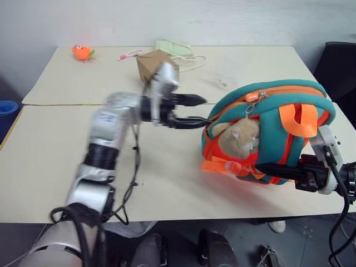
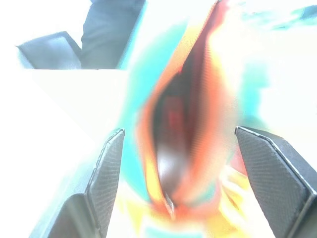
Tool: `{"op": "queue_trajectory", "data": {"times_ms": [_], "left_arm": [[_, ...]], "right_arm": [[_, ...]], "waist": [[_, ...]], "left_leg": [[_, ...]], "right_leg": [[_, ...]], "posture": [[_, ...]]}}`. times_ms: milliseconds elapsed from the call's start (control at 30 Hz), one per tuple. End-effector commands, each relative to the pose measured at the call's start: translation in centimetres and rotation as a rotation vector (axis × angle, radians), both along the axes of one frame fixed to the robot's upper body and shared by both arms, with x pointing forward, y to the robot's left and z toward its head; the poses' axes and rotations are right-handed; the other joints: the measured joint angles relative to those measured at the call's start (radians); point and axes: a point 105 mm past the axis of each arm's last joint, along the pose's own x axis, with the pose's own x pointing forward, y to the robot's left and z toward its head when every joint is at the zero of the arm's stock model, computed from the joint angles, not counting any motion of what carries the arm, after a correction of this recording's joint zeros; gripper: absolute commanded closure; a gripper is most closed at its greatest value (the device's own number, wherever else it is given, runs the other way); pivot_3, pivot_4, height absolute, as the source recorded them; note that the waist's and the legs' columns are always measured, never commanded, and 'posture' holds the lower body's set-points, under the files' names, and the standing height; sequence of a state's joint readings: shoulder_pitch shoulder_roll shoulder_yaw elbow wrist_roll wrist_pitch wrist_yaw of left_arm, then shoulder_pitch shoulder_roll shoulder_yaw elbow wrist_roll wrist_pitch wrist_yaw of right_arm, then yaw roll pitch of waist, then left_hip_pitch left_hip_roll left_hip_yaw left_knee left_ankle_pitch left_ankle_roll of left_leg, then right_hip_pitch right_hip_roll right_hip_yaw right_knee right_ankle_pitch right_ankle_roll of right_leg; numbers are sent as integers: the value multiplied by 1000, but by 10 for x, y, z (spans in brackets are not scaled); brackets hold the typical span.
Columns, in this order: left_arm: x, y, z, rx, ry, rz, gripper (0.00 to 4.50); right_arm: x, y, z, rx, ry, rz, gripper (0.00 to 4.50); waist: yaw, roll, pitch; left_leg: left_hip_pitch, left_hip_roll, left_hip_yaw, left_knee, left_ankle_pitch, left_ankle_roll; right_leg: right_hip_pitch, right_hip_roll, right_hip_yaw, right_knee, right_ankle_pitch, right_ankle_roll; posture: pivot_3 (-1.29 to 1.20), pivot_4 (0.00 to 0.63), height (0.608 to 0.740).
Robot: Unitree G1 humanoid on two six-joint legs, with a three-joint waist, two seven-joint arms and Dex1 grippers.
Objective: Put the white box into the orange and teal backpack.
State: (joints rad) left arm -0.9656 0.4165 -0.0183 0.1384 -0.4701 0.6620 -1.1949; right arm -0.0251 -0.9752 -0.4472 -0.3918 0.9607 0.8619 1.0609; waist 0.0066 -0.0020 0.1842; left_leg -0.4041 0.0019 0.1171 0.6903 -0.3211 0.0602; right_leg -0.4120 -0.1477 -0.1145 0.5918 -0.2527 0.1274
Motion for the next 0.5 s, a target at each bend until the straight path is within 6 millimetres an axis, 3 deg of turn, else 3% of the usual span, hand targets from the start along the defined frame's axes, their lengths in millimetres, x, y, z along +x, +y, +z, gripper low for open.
{"op": "queue_trajectory", "data": {"times_ms": [33, 233, 400, 500], "left_arm": [[-39, -13, 18, -16, -8, -161, 777], [-51, -45, -11, 56, 77, -167, 777], [-22, -77, -28, 56, 88, -15, 777], [-24, -90, -19, -1, 107, -42, 777]], "right_arm": [[-2, 6, 11, 15, -53, 11, 4500], [-1, 14, 15, 34, -57, 15, 4500], [-9, 24, 25, 88, -61, 69, 4500], [-18, 27, 28, 110, -51, 95, 4500]], "waist": [[21, 0, 0], [30, 0, 0], [29, 0, 0], [29, 0, 0]], "left_leg": [[0, -1, -1, 2, 0, 1], [0, -6, -5, 8, -5, 3], [-1, -4, -5, 7, -3, 3], [-1, -4, -4, 7, -3, 3]], "right_leg": [[1, -1, 0, 0, 0, 0], [8, -4, 5, -3, 3, 5], [6, -2, 3, -2, 2, 4], [5, -1, 1, -2, 2, 4]], "posture": [[0, 150, 740], [0, 150, 740], [0, 150, 740], [0, 150, 740]]}}
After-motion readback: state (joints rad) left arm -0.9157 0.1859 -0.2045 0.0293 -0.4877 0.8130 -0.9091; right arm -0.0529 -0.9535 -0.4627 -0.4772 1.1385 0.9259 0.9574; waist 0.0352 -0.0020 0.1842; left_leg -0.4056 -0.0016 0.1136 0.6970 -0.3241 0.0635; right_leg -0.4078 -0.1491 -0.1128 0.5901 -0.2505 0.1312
